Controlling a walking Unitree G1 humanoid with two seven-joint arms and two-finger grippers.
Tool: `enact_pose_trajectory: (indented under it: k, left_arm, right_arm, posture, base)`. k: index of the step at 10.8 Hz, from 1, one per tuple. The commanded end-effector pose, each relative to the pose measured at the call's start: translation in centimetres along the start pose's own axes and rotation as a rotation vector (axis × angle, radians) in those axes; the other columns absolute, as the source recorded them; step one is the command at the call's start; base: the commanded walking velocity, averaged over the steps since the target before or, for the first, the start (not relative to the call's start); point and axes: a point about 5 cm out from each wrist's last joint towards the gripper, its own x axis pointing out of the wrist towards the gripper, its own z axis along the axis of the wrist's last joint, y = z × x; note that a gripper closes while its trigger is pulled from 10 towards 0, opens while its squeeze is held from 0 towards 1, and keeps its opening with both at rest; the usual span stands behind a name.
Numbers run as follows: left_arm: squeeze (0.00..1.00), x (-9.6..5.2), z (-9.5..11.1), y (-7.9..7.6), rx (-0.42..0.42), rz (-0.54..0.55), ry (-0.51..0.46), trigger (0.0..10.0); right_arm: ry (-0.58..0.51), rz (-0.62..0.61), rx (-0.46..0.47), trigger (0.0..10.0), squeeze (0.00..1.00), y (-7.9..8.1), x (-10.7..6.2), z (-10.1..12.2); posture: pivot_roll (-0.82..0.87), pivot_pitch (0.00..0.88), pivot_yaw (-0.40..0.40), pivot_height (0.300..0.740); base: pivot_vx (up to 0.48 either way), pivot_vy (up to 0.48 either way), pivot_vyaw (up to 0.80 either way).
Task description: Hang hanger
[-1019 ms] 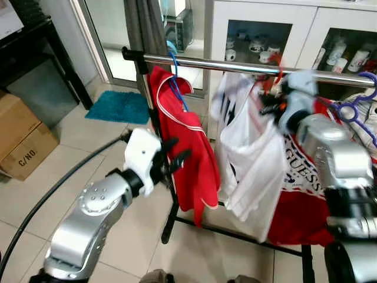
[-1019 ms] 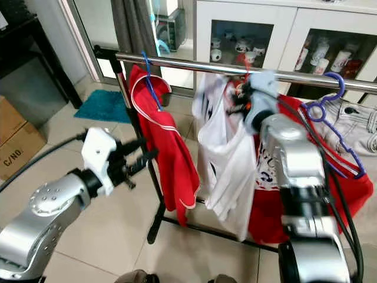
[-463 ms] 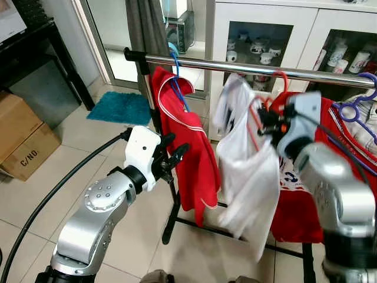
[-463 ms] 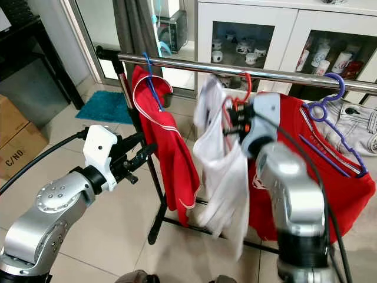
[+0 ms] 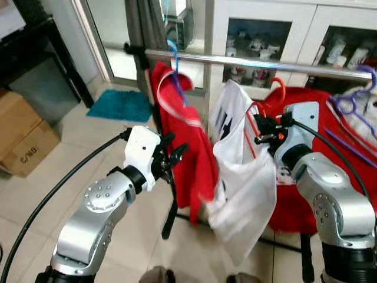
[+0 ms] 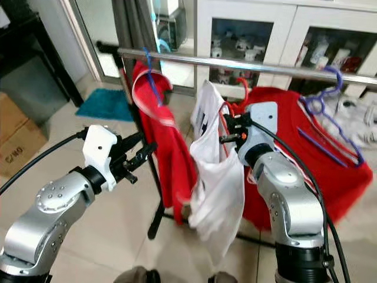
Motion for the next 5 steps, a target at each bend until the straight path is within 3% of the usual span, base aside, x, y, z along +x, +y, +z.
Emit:
enact_pose_trajectory:
  k: [1, 5]
  left_arm:
    - [0.00, -0.36, -0.26, 0.45, 0.004, 0.029, 0.009, 10.0]
    - [0.00, -0.37, -0.24, 0.65, 0.007, 0.035, 0.008, 10.0]
  right_arm:
    - [-0.024, 0.019, -0.022, 0.0, 0.00, 0.47, -0.22, 0.46]
    - [-0.026, 0.024, -0.032, 0.0, 0.00, 0.65, -0.09, 0.48]
  posture:
    - [-0.10, 0.041, 0.073, 0.740]
    - [-0.10, 0.039, 0.075, 0.740]
  base:
    - [0.000, 0.000, 0.00]
    - [0.000, 0.000, 0.00]
